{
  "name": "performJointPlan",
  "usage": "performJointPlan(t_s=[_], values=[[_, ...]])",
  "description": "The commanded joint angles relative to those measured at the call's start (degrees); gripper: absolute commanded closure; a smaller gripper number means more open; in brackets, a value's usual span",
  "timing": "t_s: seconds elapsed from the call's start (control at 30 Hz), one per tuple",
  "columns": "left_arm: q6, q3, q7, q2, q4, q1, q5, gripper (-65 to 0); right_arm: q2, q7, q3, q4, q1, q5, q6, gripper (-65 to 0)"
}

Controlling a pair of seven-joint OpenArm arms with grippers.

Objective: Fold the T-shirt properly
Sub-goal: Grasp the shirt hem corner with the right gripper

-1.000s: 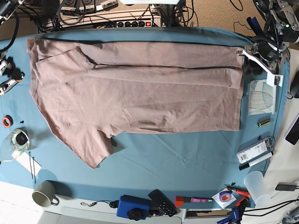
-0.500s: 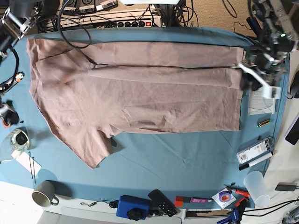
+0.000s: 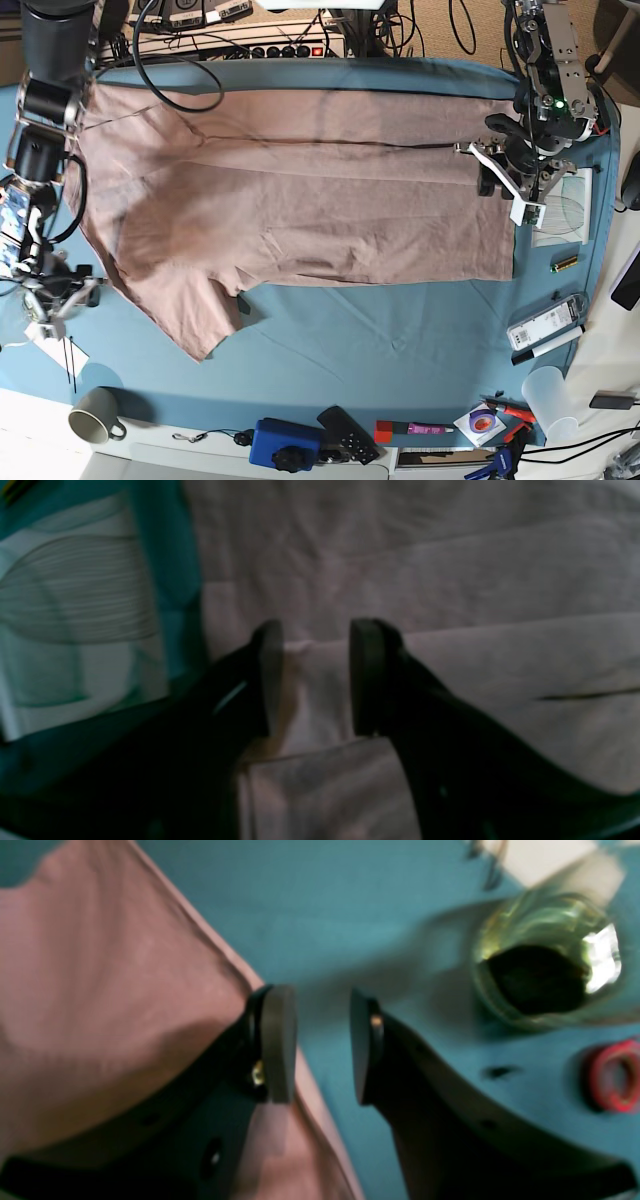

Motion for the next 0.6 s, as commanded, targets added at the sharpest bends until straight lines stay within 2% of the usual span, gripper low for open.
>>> performJointPlan(t_s=[0.0,0.13,0.2,0.33,0.47,0.57], values=[[0.0,-0.1,-1.0,-0.4,1.0,-0.5,0.0,-23.0,0.5,2.5,0.2,-1.5,3.0,-0.4,0.0,-18.7],[0.0,-0.1,-1.1,-0.4,1.0,-0.5,0.3,-23.0,-1.7,6.5,0.2,-7.9,4.6,-4.7,0.0,-18.7],[0.0,-0.1,-1.0,-0.4,1.0,-0.5,0.3,-23.0,-2.6,6.5,0.2,-9.5,4.5,-6.8,-0.4,-18.7],[0.0,-0.1,-1.0,-0.4,1.0,-0.5,0.3,-23.0,-3.0,7.0,0.2,-11.8,3.7,-7.6,-3.3,-18.3],[0.0,-0.1,-1.0,-0.4,1.0,-0.5,0.3,-23.0,-3.0,4.5,0.2,-11.8,2.2,-7.5,-3.9,-7.9],[0.0,-0.1,-1.0,-0.4,1.0,-0.5,0.3,-23.0,-3.0,-4.0,0.2,-11.8,2.1,-7.2,-3.9,0.0]])
